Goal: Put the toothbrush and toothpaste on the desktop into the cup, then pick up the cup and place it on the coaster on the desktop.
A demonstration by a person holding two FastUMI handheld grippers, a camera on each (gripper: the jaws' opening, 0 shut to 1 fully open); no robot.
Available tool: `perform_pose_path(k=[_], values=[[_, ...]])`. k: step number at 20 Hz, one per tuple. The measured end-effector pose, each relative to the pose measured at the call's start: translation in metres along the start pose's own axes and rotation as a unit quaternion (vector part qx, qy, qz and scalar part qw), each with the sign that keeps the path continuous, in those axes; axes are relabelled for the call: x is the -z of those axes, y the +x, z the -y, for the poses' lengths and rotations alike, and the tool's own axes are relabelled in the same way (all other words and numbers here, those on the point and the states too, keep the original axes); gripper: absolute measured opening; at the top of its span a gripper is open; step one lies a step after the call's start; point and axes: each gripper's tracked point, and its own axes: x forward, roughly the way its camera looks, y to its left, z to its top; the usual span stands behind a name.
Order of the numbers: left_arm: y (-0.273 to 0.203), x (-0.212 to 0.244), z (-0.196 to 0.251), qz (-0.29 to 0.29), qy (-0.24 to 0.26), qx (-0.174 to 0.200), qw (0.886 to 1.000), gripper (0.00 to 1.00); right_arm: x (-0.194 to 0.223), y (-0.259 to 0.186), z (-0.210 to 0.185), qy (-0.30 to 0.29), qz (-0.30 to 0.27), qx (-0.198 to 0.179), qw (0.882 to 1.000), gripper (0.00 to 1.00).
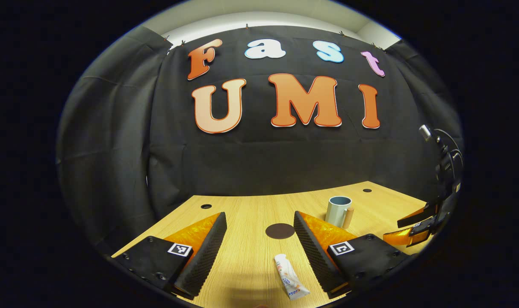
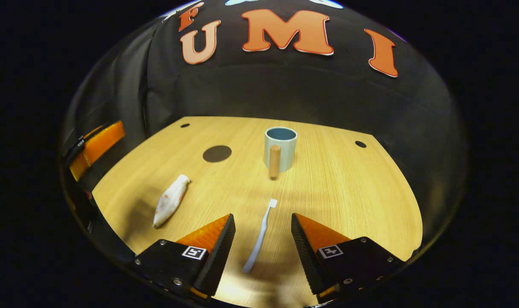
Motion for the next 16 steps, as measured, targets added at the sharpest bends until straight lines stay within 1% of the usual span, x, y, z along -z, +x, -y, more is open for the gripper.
perform_pose_path(k=[3,4,5,7,8,10,11,12,14,16], values=[[0.003,0.010,0.001,-0.017,0.003,0.003,1.000,1.00,0.013,0.012,0.005,-0.003,-0.034,0.012,0.999,0.77],[0.004,0.015,0.003,-0.023,0.004,0.004,1.000,1.00,0.015,0.016,0.005,0.000,-0.045,0.012,0.999,0.67],[0.005,0.017,0.004,-0.027,0.005,0.004,1.000,1.00,0.017,0.023,0.005,0.004,-0.054,0.013,0.998,0.69],[0.011,0.028,0.009,-0.049,0.006,0.011,0.999,1.00,0.022,0.032,0.002,0.011,-0.075,0.010,0.997,0.66],[0.014,0.035,0.011,-0.065,0.007,0.013,0.998,1.00,0.023,0.034,-0.001,0.016,-0.086,0.004,0.996,0.63],[0.021,0.053,0.013,-0.102,0.005,0.015,0.995,1.00,0.027,0.040,-0.007,0.024,-0.106,-0.008,0.994,0.59],[0.025,0.061,0.016,-0.118,0.002,0.018,0.993,1.00,0.029,0.044,-0.010,0.024,-0.115,-0.013,0.993,0.58],[0.027,0.068,0.018,-0.132,-0.002,0.021,0.991,1.00,0.031,0.046,-0.012,0.025,-0.123,-0.014,0.992,0.53],[0.028,0.079,0.019,-0.160,-0.009,0.027,0.987,1.00,0.036,0.049,-0.011,0.026,-0.142,-0.011,0.990,0.47],[0.033,0.094,0.026,-0.192,-0.011,0.034,0.981,1.00,0.044,0.052,-0.010,0.035,-0.166,0.001,0.985,0.42]])
